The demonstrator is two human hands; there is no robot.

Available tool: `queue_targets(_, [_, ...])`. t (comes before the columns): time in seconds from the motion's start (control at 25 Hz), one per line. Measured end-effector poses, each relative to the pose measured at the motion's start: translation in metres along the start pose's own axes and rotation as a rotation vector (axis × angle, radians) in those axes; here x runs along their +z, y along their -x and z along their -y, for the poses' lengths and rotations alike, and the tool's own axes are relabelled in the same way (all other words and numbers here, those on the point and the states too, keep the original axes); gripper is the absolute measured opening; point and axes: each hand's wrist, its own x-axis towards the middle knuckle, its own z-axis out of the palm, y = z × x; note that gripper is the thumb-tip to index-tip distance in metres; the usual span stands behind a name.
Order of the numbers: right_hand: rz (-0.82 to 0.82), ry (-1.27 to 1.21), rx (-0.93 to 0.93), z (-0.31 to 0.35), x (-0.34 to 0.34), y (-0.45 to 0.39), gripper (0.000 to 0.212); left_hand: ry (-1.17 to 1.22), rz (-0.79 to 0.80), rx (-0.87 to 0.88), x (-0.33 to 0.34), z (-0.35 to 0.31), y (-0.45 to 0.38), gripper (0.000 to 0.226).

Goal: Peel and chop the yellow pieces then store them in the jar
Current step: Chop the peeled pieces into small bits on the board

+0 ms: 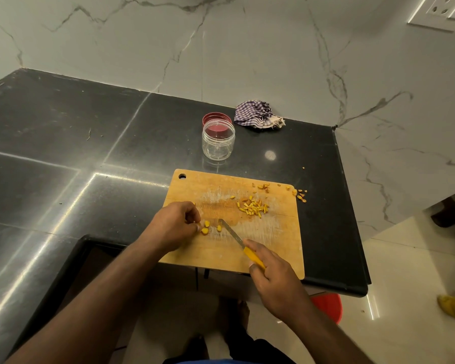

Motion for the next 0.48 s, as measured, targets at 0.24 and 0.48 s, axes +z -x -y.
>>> queue_targets(0.24, [0.037,-0.015,-0.051,0.009,0.011,0.005,0.047,0.224,-0.097,-0.033,-0.008,0.004,-0.003,0.008])
queue_targets(0.48, [-0.038,0.022,-0.016,0.001,0.007,0.008,0.047,0.286,-0.127,-0.057,-0.009,0.009,-0.007,0.009])
